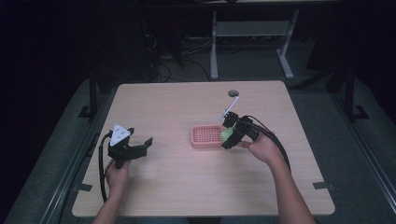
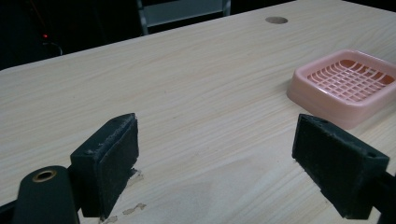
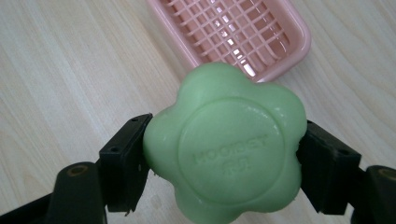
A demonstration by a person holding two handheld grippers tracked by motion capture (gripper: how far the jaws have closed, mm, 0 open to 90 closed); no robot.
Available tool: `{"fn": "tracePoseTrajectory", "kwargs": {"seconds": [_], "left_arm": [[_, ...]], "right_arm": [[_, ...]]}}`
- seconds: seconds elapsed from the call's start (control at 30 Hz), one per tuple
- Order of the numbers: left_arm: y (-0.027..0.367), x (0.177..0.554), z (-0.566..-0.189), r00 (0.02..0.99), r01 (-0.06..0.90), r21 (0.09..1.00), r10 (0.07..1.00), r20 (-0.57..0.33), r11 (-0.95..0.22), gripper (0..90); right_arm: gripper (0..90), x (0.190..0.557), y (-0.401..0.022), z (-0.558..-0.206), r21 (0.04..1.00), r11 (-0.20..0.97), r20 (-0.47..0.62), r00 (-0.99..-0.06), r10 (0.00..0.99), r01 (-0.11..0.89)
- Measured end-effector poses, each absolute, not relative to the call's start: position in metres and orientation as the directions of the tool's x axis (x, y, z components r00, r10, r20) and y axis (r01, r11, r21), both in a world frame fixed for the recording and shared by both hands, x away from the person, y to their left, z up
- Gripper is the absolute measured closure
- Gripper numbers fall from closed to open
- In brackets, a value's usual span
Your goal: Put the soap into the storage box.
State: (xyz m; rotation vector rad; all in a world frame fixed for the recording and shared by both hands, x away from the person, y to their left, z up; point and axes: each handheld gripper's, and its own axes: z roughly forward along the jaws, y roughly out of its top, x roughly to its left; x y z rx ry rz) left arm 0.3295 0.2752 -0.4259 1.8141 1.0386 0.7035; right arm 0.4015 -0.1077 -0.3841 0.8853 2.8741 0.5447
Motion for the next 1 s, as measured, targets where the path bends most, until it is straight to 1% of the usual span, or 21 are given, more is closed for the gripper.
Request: {"fn": "tracePoseTrajectory", "kwargs": {"seconds": [0.37, 0.67, 1.0], "left_arm": [[0.276, 0.329, -0.425, 0.478, 0.362, 0.902, 0.878, 0.038, -0.236, 14.3], [0.276, 0.329, -0.426, 0.473, 0.363, 0.902, 0.880, 0.035, -0.232, 14.3], [0.276, 0.330, -0.426, 0.476, 0.361, 0.904, 0.879, 0.034, -0.230, 14.3]], "right_arm": [[26.1, 0.412, -0.100, -0.381, 0.378, 0.765, 0.032, -0.833, 0.553, 0.522], [26.1, 0.420, -0.095, -0.384, 0.360, 0.767, 0.034, -0.829, 0.558, 0.530], [26.1, 0.429, -0.085, -0.375, 0.368, 0.774, 0.019, -0.836, 0.548, 0.516]]}}
